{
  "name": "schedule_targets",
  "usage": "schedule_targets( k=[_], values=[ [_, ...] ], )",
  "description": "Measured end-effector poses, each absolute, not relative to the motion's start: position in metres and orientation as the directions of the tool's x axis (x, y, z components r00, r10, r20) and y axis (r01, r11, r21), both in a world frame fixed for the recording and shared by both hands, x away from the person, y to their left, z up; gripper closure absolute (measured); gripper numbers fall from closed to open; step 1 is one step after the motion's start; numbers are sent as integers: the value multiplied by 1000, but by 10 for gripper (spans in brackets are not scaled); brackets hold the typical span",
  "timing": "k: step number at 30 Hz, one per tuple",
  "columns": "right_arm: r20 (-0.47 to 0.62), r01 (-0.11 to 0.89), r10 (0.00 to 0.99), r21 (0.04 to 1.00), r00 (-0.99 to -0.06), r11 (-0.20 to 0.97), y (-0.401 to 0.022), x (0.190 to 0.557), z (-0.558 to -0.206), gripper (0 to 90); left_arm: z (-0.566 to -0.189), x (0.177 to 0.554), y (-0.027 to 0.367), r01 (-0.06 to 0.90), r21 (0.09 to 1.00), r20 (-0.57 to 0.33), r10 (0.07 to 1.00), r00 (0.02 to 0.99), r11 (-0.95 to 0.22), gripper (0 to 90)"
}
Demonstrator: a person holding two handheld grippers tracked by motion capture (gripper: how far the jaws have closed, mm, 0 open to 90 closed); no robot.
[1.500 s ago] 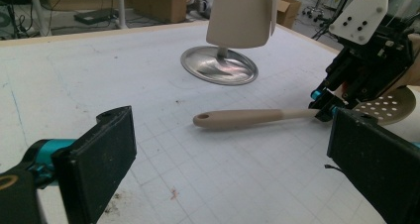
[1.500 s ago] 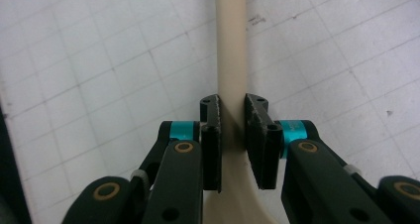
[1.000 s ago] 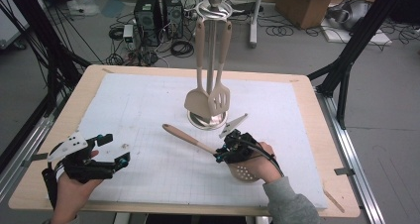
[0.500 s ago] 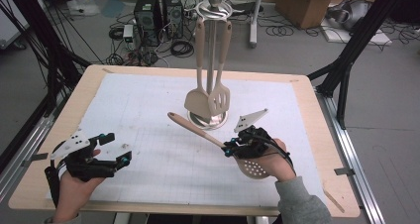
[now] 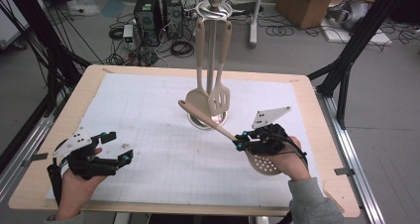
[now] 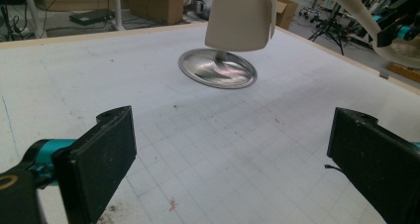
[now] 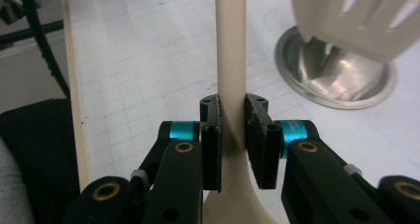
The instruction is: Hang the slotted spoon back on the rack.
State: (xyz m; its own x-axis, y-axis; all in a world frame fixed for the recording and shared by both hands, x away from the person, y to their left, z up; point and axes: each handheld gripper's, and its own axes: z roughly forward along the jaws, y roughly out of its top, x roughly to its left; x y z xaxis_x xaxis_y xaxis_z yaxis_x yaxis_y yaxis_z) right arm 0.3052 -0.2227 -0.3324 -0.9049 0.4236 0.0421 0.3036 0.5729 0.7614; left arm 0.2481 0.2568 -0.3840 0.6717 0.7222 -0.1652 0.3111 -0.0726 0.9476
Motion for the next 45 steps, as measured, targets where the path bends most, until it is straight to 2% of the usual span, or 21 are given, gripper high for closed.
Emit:
schedule_targets(
  k=[27,33,35,45],
  values=[
    [23,283,470,824,-882,491,-269,303,-315,782,-386,258,255,312,949,-188,699,690,-53,54],
    [21,265,468,846,-884,463,-275,302,-308,782,-388,259,256,306,951,-185,708,682,-47,53],
    [15,260,472,849,-882,459,-277,303,-304,781,-390,261,254,311,949,-184,713,677,-51,17],
    [-9,221,477,878,-879,424,-290,303,-282,781,-390,262,252,316,947,-188,709,680,-52,18]
  ],
)
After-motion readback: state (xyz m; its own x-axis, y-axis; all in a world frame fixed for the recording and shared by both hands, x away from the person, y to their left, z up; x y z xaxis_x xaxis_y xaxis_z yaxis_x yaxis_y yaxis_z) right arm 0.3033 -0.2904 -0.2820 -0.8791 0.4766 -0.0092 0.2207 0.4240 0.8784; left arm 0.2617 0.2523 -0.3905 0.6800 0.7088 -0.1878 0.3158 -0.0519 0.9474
